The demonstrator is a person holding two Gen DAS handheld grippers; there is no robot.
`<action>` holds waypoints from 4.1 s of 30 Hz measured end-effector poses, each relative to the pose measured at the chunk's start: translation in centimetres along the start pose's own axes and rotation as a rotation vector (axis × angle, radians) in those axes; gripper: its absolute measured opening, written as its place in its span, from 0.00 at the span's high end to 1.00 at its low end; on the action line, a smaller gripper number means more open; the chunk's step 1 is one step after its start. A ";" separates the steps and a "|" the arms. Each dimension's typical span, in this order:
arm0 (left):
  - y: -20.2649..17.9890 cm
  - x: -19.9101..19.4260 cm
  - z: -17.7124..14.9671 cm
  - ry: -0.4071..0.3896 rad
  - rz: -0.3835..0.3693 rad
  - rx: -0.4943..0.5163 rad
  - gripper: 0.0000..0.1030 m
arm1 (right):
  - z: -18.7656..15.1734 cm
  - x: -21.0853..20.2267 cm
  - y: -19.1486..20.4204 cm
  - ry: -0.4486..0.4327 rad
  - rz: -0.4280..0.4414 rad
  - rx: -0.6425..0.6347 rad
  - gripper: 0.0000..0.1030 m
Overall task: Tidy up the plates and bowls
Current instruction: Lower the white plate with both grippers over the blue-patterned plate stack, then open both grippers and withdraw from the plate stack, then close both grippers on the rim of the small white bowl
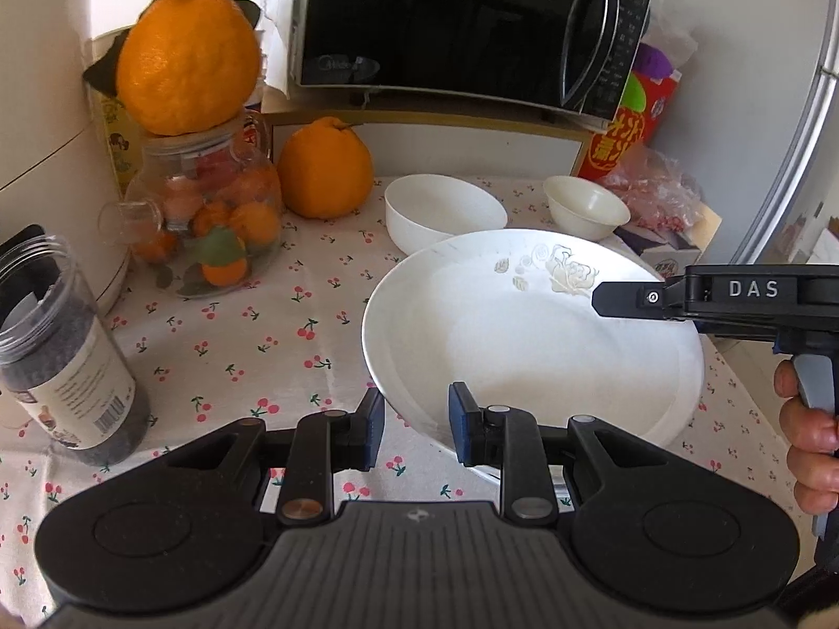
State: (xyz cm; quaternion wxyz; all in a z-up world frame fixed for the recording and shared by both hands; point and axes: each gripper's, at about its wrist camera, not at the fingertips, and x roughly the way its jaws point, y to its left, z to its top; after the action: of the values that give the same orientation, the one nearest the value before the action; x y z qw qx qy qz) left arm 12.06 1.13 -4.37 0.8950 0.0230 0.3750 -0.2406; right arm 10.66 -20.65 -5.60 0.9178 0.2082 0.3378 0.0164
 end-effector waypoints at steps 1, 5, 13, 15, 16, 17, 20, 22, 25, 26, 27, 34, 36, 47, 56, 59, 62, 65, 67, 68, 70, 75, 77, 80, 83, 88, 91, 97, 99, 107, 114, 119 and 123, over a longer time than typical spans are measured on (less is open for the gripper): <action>-0.2 0.1 0.0 0.003 0.005 0.008 0.77 | 0.0 0.2 -0.2 0.008 -0.009 0.003 0.64; -0.9 0.6 0.1 0.012 0.014 0.028 0.77 | -0.1 0.6 -0.9 0.035 -0.029 0.002 0.64; -1.7 1.4 0.0 0.032 0.023 0.065 0.77 | -0.5 1.3 -1.4 0.080 -0.065 -0.043 0.64; -1.8 1.6 -0.1 0.041 0.026 0.077 0.77 | -0.6 1.4 -1.5 0.094 -0.073 -0.057 0.64; -1.8 1.7 -0.1 0.046 0.028 0.081 0.77 | -0.7 1.4 -1.4 0.100 -0.077 -0.064 0.64; -1.9 1.8 -0.2 0.051 0.031 0.086 0.77 | -0.8 1.5 -1.4 0.107 -0.080 -0.073 0.64; -2.2 1.8 -0.4 0.055 0.036 0.107 0.77 | -1.0 2.0 -1.2 0.122 -0.106 -0.111 0.64; -2.3 1.9 -0.5 0.060 0.032 0.112 0.77 | -1.0 2.2 -1.0 0.127 -0.129 -0.128 0.64; -2.6 2.1 -0.7 0.062 0.039 0.126 0.77 | -0.8 2.5 -0.9 0.134 -0.147 -0.136 0.64; -2.6 2.1 -0.7 0.063 0.037 0.124 0.77 | -0.7 2.5 -0.9 0.137 -0.150 -0.137 0.64; -2.5 2.1 -0.6 0.064 0.035 0.120 0.77 | -0.7 2.5 -0.8 0.140 -0.153 -0.139 0.64; -2.5 2.2 -0.7 0.064 0.031 0.116 0.77 | -0.6 2.6 -0.5 0.141 -0.173 -0.158 0.64; -2.5 2.3 -0.6 0.066 0.030 0.111 0.77 | -0.6 2.6 -0.4 0.139 -0.180 -0.170 0.64; -2.7 2.3 -0.6 0.065 0.046 0.140 0.77 | -0.5 2.0 -0.2 0.166 -0.176 -0.179 0.62; -2.7 2.3 -0.6 0.067 0.048 0.157 0.77 | 0.1 2.0 -0.7 0.200 -0.157 -0.134 0.62; -2.7 2.2 -0.6 0.068 0.047 0.158 0.77 | 0.3 1.8 -0.8 0.213 -0.142 -0.110 0.58; -2.7 2.2 -0.6 0.069 0.044 0.156 0.76 | 0.3 1.8 -0.8 0.221 -0.138 -0.109 0.57; -2.7 2.3 -0.6 0.069 0.043 0.153 0.76 | 0.4 1.8 -0.8 0.228 -0.129 -0.104 0.54; -2.7 2.3 -0.6 0.067 0.046 0.155 0.76 | 0.5 1.7 -0.9 0.231 -0.125 -0.093 0.52; -2.8 2.3 -0.6 0.067 0.047 0.156 0.76 | 0.6 1.6 -0.9 0.233 -0.124 -0.087 0.51; -2.9 2.3 -0.6 0.067 0.049 0.158 0.76 | 0.8 1.5 -1.0 0.235 -0.133 -0.079 0.46; -3.0 2.4 -0.6 0.071 0.055 0.160 0.75 | 0.9 1.4 -1.3 0.231 -0.125 -0.072 0.42; -2.9 2.5 -0.6 0.076 0.055 0.157 0.74 | 0.9 1.2 -0.9 0.225 -0.099 -0.089 0.38; -2.8 2.5 -0.5 0.081 0.058 0.142 0.72 | 0.9 0.9 0.0 0.210 -0.084 -0.137 0.30; -2.5 2.4 -0.3 0.084 0.062 0.117 0.66 | 0.8 0.9 0.3 0.205 -0.094 -0.156 0.28; -2.1 2.4 0.1 0.088 0.069 0.072 0.41 | 1.2 0.9 0.1 0.196 -0.099 -0.115 0.26; -2.0 2.5 0.6 0.084 0.095 0.033 0.29 | 2.3 0.1 -0.1 0.139 -0.092 -0.078 0.19; -1.6 1.9 2.5 0.040 0.149 -0.046 0.13 | 4.3 -0.7 0.1 0.041 -0.125 -0.043 0.12; -1.5 1.5 3.0 0.004 0.163 -0.063 0.06 | 5.1 -0.6 0.5 0.021 -0.132 -0.052 0.12; -0.4 3.3 7.8 0.007 0.239 -0.081 0.01 | 9.5 1.8 1.0 0.002 -0.113 0.007 0.12; 1.4 5.7 10.6 -0.057 0.229 -0.209 0.01 | 10.6 5.5 -1.3 0.010 -0.068 0.161 0.12; 2.4 8.5 10.6 -0.063 0.201 -0.287 0.19 | 10.4 8.6 -3.0 0.035 -0.024 0.246 0.15; 2.1 10.3 10.4 -0.076 0.140 -0.319 0.32 | 10.6 10.0 -4.0 0.023 0.013 0.305 0.28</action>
State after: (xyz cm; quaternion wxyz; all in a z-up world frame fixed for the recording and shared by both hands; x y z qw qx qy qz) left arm 26.12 -3.55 -4.25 0.9154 -0.1023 0.3718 -0.1158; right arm 24.55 -26.52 -6.00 0.8714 0.3472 0.3456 -0.0266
